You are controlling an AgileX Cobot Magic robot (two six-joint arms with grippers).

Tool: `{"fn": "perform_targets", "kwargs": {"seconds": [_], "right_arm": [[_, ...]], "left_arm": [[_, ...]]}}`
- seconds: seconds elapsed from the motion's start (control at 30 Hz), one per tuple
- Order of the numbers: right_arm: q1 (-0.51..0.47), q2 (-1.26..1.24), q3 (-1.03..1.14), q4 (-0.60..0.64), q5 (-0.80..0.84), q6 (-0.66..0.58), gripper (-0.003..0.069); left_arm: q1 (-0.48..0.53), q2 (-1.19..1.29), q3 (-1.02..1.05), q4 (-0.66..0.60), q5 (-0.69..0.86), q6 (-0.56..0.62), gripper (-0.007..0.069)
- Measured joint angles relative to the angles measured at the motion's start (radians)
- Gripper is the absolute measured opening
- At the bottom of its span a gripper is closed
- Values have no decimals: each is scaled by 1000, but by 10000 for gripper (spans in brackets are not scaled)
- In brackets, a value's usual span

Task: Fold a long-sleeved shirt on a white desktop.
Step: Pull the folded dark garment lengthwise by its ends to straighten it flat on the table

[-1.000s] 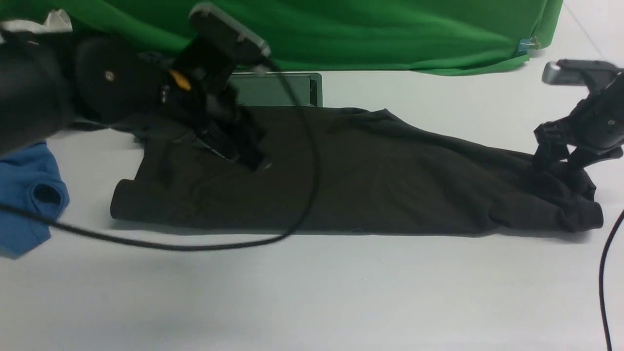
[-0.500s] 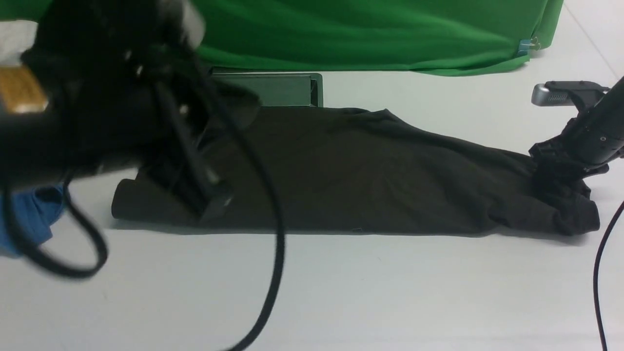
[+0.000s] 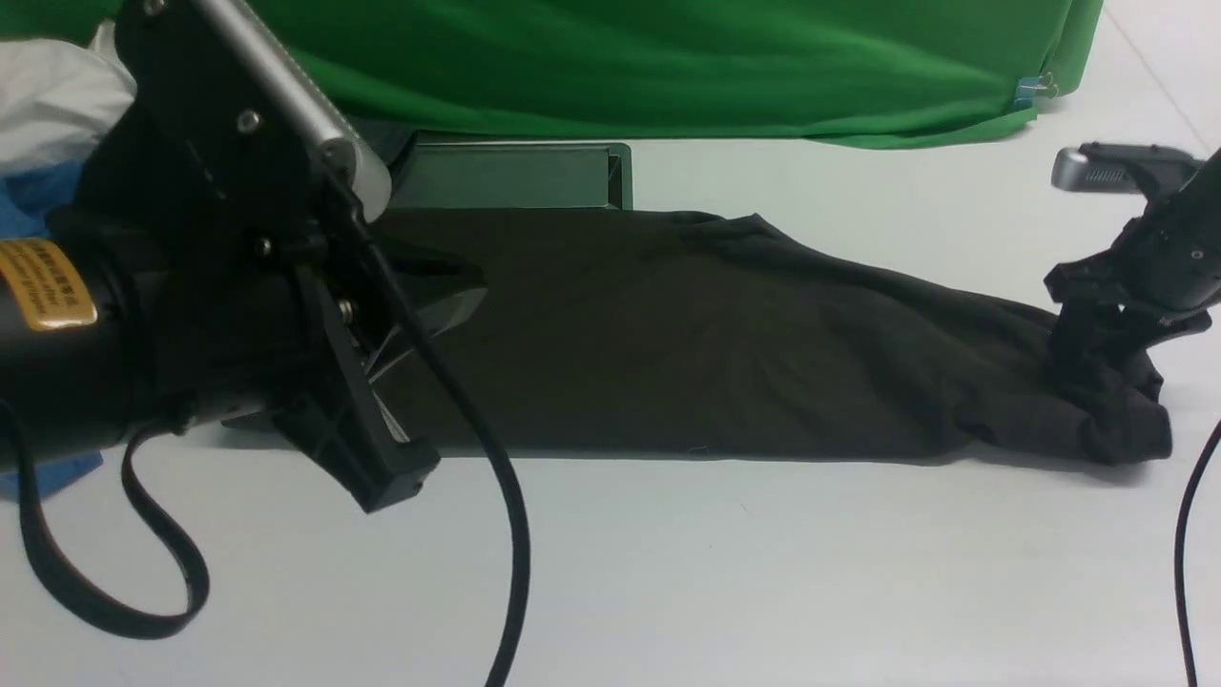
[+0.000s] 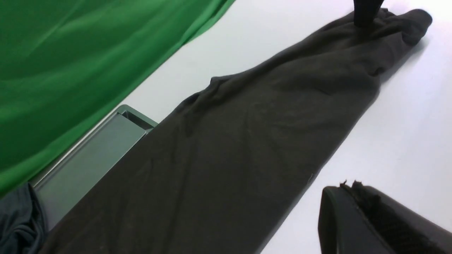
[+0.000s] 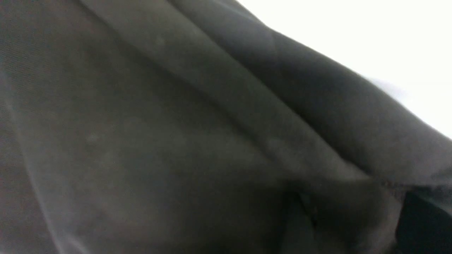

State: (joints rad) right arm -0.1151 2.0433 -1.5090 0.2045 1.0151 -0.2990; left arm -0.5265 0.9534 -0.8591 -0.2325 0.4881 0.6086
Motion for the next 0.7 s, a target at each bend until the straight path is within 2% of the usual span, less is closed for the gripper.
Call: {"fn": "perform_targets", "kwargs": {"seconds": [0.53, 0.7], "right_arm": [[0, 49, 0, -1, -28, -30, 335], [0, 53, 0, -1, -21, -54, 207]], "left_arm": [[0, -1, 16, 0, -6, 0, 17], [0, -1, 16, 0, -6, 0, 17]]}}
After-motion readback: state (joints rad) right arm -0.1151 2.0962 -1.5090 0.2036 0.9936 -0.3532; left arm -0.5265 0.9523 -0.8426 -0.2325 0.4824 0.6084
